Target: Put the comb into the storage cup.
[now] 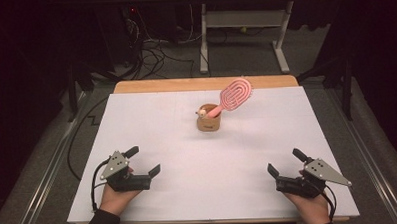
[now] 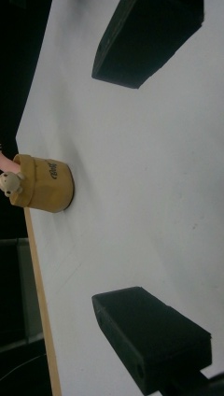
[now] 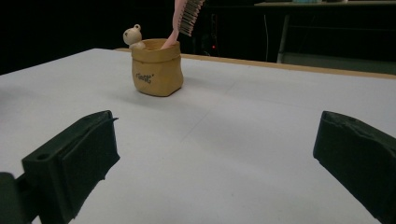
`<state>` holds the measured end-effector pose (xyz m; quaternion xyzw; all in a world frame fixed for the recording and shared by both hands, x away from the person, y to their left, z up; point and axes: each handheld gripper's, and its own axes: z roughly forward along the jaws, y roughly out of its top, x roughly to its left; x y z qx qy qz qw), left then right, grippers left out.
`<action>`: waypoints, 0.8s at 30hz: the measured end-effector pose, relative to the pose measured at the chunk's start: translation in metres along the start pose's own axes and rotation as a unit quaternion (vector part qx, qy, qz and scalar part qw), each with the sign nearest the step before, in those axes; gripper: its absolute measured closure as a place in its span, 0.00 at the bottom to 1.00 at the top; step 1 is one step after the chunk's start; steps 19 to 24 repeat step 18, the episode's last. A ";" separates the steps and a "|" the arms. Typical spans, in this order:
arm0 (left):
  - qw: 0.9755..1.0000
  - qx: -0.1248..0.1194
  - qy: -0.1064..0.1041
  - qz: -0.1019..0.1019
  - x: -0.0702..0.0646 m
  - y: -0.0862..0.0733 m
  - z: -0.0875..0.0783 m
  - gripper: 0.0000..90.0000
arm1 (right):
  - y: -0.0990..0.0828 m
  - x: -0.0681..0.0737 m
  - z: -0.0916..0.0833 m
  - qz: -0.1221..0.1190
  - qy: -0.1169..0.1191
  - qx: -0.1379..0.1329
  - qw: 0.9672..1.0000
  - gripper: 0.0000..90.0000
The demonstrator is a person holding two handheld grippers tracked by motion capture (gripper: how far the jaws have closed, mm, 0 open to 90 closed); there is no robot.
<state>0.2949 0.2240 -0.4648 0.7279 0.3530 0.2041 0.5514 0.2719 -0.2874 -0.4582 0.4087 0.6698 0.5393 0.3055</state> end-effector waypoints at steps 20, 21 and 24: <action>1.000 -0.011 0.014 -0.005 0.005 0.003 -0.007 0.00 | -0.001 0.005 0.000 -0.020 -0.009 0.008 1.000 0.01; 1.000 -0.011 0.014 -0.005 0.005 0.003 -0.007 0.00 | -0.001 0.005 0.000 -0.020 -0.009 0.008 1.000 0.01; 1.000 -0.011 0.014 -0.005 0.005 0.003 -0.007 0.00 | -0.001 0.005 0.000 -0.020 -0.009 0.008 1.000 0.01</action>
